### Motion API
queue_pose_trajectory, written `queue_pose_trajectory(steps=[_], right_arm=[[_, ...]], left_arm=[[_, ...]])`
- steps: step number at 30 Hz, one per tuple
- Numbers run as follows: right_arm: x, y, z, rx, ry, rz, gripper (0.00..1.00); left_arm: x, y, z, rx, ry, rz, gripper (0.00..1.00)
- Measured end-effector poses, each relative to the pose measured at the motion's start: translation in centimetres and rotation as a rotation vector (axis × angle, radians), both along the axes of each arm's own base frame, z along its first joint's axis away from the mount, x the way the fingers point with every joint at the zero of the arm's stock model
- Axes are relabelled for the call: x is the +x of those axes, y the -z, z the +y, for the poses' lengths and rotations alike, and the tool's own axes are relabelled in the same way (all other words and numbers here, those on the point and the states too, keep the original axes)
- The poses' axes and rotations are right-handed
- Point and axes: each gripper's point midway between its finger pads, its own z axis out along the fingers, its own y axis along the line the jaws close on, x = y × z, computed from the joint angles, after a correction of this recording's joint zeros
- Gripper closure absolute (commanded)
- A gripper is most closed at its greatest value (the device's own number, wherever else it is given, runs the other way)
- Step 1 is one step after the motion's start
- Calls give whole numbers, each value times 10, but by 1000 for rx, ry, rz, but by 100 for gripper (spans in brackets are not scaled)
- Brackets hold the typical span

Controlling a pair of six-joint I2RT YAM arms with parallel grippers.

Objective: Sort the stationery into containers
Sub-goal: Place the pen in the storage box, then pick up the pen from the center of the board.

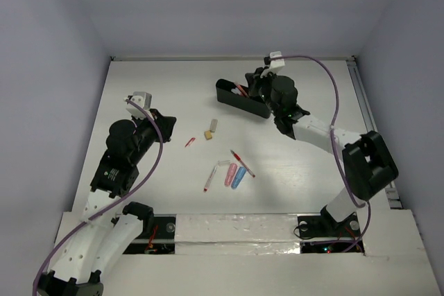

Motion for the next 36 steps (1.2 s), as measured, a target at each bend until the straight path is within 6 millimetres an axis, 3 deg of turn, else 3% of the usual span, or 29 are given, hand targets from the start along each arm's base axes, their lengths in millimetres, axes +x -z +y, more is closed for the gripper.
queue_pose_trajectory(steps=[3,8,12,16,20,21,23,27,32,36], right_arm=[[-29,20,11,4,-71,99,100],[-82,74,45,-63,-204,290,100],[-119,109,42,-102,-256,421,100],[-141,113,30,-94,-273,479,100],[-161,106,23,-99,-324,499,100],[-166,103,22,-101,-338,500,100],[-174,97,20,-101,-358,499,100],[-188,96,13,-87,-380,486,100],[-206,125,7,-98,-405,559,100],[-209,127,8,-90,-419,567,100]], left_arm=[[0,0,0,-7,-1,3,100],[1,11,-11,-43,37,68,100],[-2,30,-36,-86,115,168,100],[-24,82,-68,-79,195,329,100],[-51,129,-85,-42,221,477,99],[-57,140,-87,-27,220,512,88],[-68,158,-89,12,203,571,81],[-82,182,-93,84,171,642,72],[-90,213,-88,194,100,709,72],[-92,232,-83,273,54,726,71]])
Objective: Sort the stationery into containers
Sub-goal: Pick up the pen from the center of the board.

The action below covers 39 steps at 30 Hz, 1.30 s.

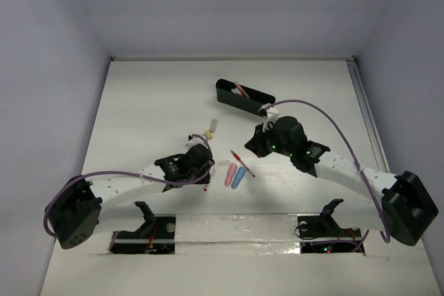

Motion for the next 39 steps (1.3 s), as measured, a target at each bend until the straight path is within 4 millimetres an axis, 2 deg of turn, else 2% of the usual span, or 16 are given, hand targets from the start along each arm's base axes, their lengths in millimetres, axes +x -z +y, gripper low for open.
queue_pose_trajectory(steps=[5,14,21,32,35,37,39], right_arm=[[-1,-1,1,8,-6,0,100],[-2,-1,3,23,-17,-2,100],[-3,-1,4,26,-20,-1,100],[-6,-1,5,31,-36,6,100],[-6,-1,6,31,-40,8,94],[-8,-1,6,33,-47,13,87],[-12,-1,8,39,-71,24,82]], left_arm=[[-1,11,-2,51,11,4,70],[6,7,-15,39,28,-22,70],[11,20,-17,86,38,-16,76],[19,21,-27,136,39,-54,80],[19,21,-32,145,49,-67,87],[18,21,-34,148,54,-73,100],[18,21,-34,153,55,-78,100]])
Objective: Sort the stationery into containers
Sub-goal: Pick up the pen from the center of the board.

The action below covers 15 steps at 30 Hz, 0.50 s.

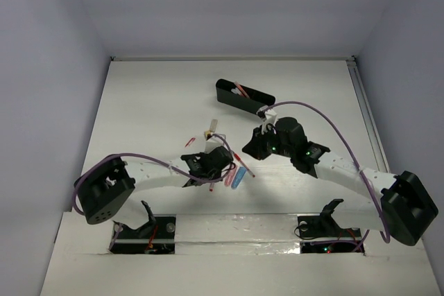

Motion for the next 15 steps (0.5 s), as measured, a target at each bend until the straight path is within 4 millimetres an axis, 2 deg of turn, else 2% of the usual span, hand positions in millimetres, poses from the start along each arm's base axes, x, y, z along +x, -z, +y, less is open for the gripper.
queue_pose_trajectory(steps=[5,8,12,15], right_arm=[[-11,3,6,14,-66,35,78],[-14,8,8,9,-85,55,76],[-15,11,9,1,-97,69,75],[-15,11,11,-9,-110,76,74]], left_arm=[[1,-1,7,37,-13,-14,100],[-2,-3,22,89,-27,-16,100],[1,-24,29,69,-43,-61,100],[8,-49,28,0,-57,-109,100]])
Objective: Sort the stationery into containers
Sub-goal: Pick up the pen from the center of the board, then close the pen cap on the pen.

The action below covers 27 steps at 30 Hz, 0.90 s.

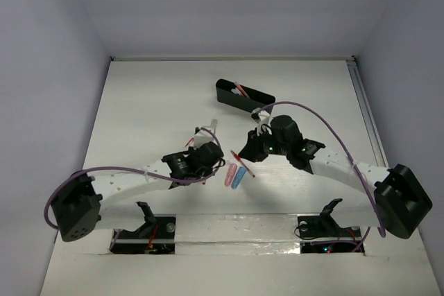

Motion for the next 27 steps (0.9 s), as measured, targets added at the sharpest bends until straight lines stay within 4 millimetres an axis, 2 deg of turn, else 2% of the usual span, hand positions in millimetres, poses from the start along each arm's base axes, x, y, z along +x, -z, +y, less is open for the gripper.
queue_pose_trajectory(steps=[4,9,12,14,18,19,23,27], right_arm=[[4,1,4,-21,-12,6,74],[6,11,7,-66,-30,25,73],[10,16,12,-107,-53,39,73],[14,18,20,-138,-71,42,73],[21,26,42,-207,-128,24,65],[21,30,46,-222,-144,18,63],[18,49,55,-300,-208,17,59],[16,64,52,-354,-246,20,57]], left_arm=[[20,-34,4,-127,-33,-61,100],[42,-89,8,-365,-12,-184,100],[37,-116,-5,-476,83,-231,100],[31,-127,-14,-520,155,-238,100],[17,-139,-22,-545,264,-231,100],[14,-147,-23,-554,292,-245,100],[15,-180,-15,-567,316,-323,100],[33,-211,7,-546,249,-419,100]])
